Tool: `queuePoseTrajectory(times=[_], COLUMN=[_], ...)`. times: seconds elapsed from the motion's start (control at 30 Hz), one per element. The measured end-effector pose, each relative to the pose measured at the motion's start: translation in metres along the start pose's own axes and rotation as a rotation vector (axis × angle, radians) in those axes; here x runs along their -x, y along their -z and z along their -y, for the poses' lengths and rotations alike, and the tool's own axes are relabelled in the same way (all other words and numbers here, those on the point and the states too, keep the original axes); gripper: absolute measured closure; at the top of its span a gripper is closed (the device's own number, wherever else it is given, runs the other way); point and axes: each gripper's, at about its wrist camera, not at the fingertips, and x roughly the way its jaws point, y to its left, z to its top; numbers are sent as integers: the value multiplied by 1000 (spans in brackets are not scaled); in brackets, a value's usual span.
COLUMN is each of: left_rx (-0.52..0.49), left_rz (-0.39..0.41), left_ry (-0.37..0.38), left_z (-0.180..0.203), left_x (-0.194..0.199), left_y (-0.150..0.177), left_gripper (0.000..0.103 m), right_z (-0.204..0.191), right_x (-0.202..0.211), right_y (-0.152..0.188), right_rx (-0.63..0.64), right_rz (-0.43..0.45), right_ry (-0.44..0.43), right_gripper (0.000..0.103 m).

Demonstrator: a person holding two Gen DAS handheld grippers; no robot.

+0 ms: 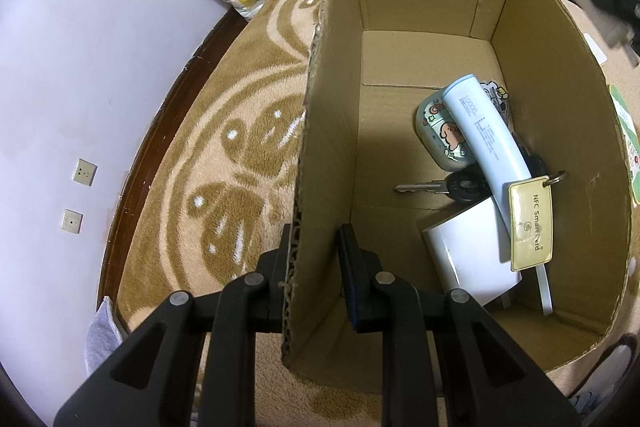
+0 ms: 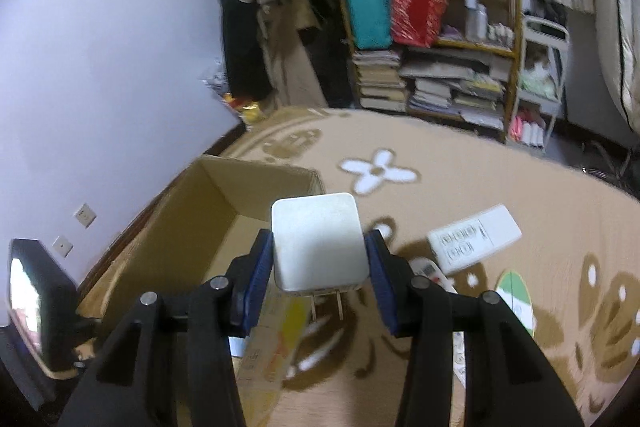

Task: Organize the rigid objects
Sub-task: 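Carry the white square charger over the box and release it inside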

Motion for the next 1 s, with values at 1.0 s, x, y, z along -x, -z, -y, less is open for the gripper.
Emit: queuePoseTrajectory(times=[1.0], left_rx=[81], left_rz=[-29], left_ry=[70], left_z=[-11], left_x=[-5], left_y=[-3], left_gripper=[84], right_z=[-58], right_x=[-18], right_y=[30], right_rx=[139], right_rz=[-105], right_ry=[-103], right_gripper=[53])
